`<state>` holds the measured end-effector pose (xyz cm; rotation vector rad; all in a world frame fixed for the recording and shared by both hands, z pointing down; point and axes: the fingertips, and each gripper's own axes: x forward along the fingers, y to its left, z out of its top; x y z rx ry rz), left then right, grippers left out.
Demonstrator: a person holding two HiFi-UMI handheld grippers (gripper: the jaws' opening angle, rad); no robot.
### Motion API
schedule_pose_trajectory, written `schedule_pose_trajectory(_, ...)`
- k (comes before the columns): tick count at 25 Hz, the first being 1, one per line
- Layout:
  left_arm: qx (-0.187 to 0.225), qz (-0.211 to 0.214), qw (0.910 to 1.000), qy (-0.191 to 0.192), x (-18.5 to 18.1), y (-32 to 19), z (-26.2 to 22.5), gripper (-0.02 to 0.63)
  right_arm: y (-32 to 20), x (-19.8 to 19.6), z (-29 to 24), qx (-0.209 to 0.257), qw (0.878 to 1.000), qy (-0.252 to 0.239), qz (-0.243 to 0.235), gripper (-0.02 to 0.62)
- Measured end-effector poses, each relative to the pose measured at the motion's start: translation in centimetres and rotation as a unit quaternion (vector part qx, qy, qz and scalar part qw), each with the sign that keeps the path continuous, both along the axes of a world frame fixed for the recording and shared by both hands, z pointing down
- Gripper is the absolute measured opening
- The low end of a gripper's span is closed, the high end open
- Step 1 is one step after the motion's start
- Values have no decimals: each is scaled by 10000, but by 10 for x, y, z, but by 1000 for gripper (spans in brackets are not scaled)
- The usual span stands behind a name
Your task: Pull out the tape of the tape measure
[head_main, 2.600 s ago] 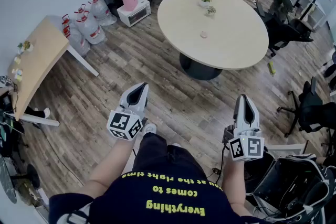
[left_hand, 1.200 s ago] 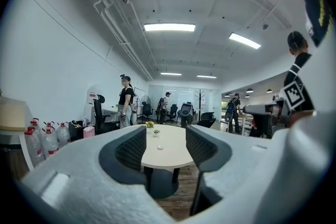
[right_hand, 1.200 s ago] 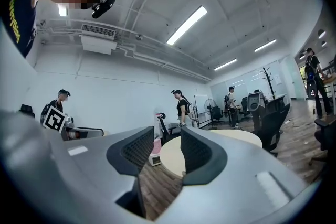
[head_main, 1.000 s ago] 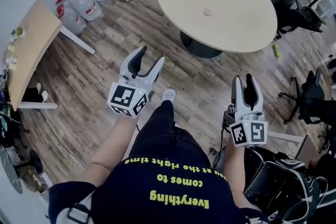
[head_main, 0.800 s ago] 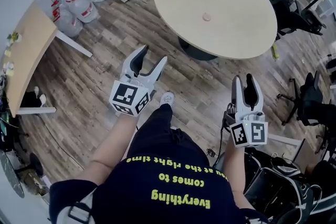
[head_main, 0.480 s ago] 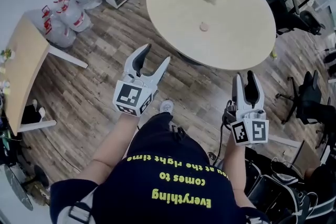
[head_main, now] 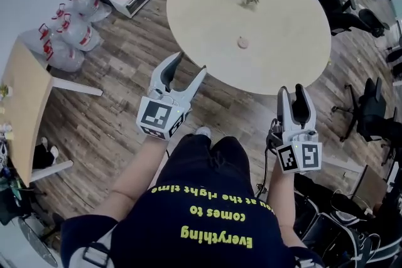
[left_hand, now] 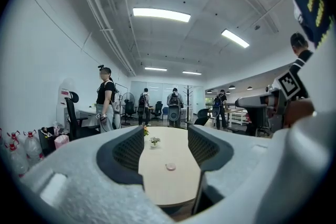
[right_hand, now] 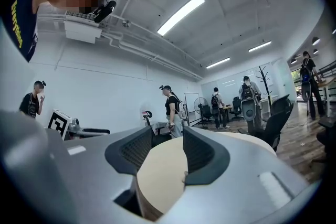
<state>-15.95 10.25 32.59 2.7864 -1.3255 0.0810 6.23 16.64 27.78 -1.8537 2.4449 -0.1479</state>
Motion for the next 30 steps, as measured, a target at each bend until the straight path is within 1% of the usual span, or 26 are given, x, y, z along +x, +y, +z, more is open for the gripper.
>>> schedule_pose_trajectory(7, -227, 56, 9997, 33, 6, -33, 19, 258, -35, 5, 14, -170, 9999, -23, 9, 184)
schedule_pose_trajectory(11, -206, 8, 9998, 21, 11, -52, 18, 258, -61, 6, 14, -159, 9998, -45, -131, 186)
schedule_pose_trajectory(16, -114, -61, 9999, -14, 28, -85, 12, 258, -109, 17, 11, -132, 9991, -54, -402, 186)
schedule_pose_trajectory(21, -82, -263, 9996, 40, 50, -125, 7, 258, -159, 35, 5, -69, 9974, -13, -715, 187)
schedule_pose_trajectory(24, -83, -378, 9992, -38, 64, -145, 9, 258, -185, 51, 6, -74, 9963, -30, -853, 187)
schedule_pose_trajectory(27, -66, -450, 9989, -114, 79, -161, 12, 258, -205, 69, 8, -77, 9955, -18, -947, 187)
schedule_pose_trajectory(30, -113, -571, 9983, -78, 89, -175, 15, 258, -222, 87, 12, -120, 9950, -40, -986, 187)
